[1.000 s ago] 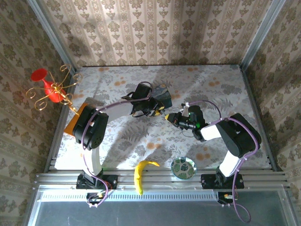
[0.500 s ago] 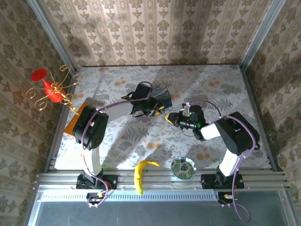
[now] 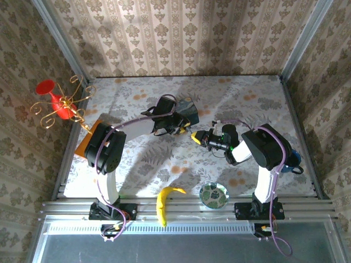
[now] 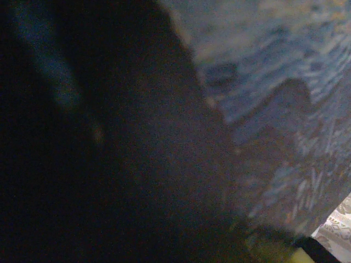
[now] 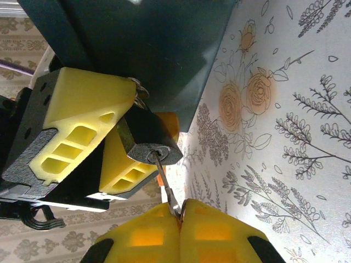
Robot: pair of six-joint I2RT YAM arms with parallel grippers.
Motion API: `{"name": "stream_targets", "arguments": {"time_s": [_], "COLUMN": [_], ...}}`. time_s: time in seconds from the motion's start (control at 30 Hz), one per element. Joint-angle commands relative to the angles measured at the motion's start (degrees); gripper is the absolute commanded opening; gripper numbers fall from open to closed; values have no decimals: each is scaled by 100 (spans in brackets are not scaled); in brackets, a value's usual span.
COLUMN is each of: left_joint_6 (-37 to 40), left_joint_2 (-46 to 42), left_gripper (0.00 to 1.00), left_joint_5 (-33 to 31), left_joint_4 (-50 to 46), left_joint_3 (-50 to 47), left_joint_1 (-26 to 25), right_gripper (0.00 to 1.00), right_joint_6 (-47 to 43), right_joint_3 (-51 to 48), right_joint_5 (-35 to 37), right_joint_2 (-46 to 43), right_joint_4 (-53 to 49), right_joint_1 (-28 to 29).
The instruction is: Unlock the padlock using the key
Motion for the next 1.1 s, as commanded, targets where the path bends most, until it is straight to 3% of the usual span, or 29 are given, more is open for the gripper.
{"name": "stream_targets", "arguments": {"time_s": [0.0, 0.63, 1.07], "left_joint_6": [-161, -132, -81], "left_joint_2": [-176, -272, -247], "left_gripper": [0, 0, 0], "left_joint_5": [836, 609, 587], "left_joint_4": [45, -85, -132], "left_joint_3": [-46, -156, -124], "left_joint_1": [-174, -126, -117], "right_gripper": [0, 0, 0], "right_joint_6": [242, -601, -651], "right_joint_3": [86, -401, -521], "right_joint_5": [7, 370, 369], "right_joint_2": [-70, -1036, -1354], "right_joint_4": [293, -1142, -1353], "right_joint_1": [-9, -95, -129]}}
